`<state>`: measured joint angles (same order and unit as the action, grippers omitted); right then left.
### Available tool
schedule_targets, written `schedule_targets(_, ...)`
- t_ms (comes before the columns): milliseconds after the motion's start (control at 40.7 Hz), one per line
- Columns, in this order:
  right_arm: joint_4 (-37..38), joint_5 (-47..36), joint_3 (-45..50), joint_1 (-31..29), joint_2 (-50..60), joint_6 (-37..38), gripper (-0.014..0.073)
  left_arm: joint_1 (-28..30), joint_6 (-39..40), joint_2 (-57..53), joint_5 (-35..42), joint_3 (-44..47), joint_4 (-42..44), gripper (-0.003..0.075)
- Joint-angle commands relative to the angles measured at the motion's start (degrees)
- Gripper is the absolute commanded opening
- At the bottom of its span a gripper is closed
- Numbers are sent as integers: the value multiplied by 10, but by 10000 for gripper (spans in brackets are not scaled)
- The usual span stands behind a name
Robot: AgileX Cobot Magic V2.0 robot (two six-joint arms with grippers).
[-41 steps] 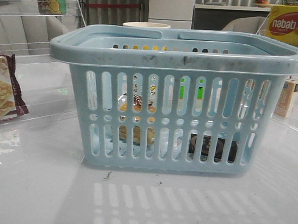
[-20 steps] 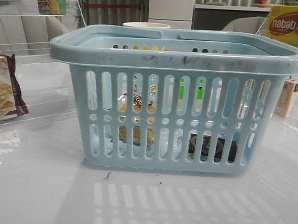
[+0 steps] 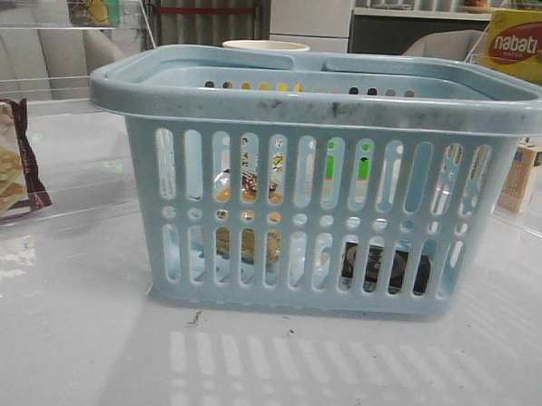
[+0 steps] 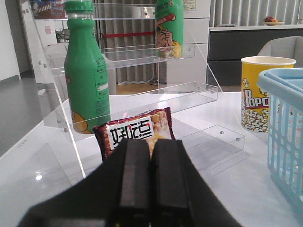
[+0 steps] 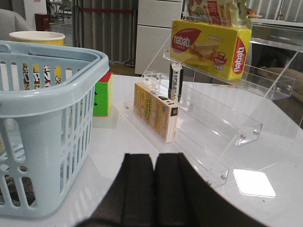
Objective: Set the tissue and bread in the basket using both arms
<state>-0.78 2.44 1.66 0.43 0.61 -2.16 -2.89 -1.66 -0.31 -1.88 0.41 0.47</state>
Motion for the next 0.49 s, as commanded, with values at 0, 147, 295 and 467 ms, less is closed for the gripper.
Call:
schedule_targets(0, -4, -56, 0, -3, 10, -6, 56, 0, 2, -11, 55, 0, -5, 92)
schedule_targets(147, -11, -62, 0, -3, 10, -6, 56, 0, 2, -11, 55, 0, -5, 92)
schedule_targets(295, -11, -61, 0, -4, 10, -6, 56, 0, 2, -11, 55, 0, -5, 92)
schedule_targets(467, -11, -61, 0, -19, 10, -6, 56, 0, 2, -11, 55, 0, -5, 92)
